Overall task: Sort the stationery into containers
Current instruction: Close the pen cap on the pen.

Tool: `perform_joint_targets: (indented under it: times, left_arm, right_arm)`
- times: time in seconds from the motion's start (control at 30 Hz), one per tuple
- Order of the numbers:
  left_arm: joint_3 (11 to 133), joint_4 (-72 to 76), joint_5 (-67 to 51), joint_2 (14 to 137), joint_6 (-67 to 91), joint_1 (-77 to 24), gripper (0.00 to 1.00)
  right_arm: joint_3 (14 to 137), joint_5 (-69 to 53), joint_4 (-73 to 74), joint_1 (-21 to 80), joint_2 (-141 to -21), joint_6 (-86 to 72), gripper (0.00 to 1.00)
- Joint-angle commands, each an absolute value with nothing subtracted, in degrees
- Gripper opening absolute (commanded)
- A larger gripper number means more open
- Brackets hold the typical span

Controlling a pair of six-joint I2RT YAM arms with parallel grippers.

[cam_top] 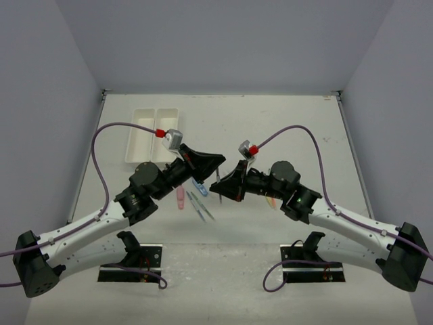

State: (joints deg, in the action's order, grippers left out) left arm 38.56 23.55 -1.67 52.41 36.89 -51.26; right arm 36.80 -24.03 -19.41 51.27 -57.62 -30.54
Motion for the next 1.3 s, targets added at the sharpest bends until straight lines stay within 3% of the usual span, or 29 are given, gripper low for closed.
perform_joint_targets:
  times: [0.0,0.17,0.6,0.87,1.0,1.1,1.17,1.27]
  left_arm:
    - [39.2,22.9,-2.6,51.4,36.3,-51.2,0.0]
    - [37.1,23.4,-5.6,51.8,38.4,-51.2,0.0]
    - [29.1,24.3,-8.0,52.0,42.9,-55.8,0.0]
    - [28.2,23.3,-6.7,50.3,42.3,-56.8,0.0]
    - [35.7,11.3,1.7,49.4,37.8,-56.8,0.0]
    - [43.1,2.9,10.5,50.5,34.2,-56.7,0.0]
    - [46.9,-0.1,14.1,51.9,32.9,-56.5,0.0]
    - [51.6,-4.6,17.5,54.8,33.1,-55.7,0.0]
  right_arm:
    - [40.5,-21.3,-19.4,51.3,-56.0,-29.1,0.0]
    - [43.4,-16.4,-18.0,50.9,-56.4,-28.8,0.0]
    - [62.6,-20.0,-13.0,42.3,-65.3,-27.3,0.0]
    - [61.0,-18.9,-14.1,41.2,-66.0,-27.6,0.0]
    - [56.6,-24.4,-14.5,41.4,-66.0,-25.6,0.01]
    - [50.3,-27.2,-17.6,41.4,-65.4,-26.5,0.2]
    - [48.1,-27.1,-18.9,41.4,-65.1,-27.5,0.41]
    - [45.9,-26.3,-19.2,41.4,-64.5,-28.5,0.51]
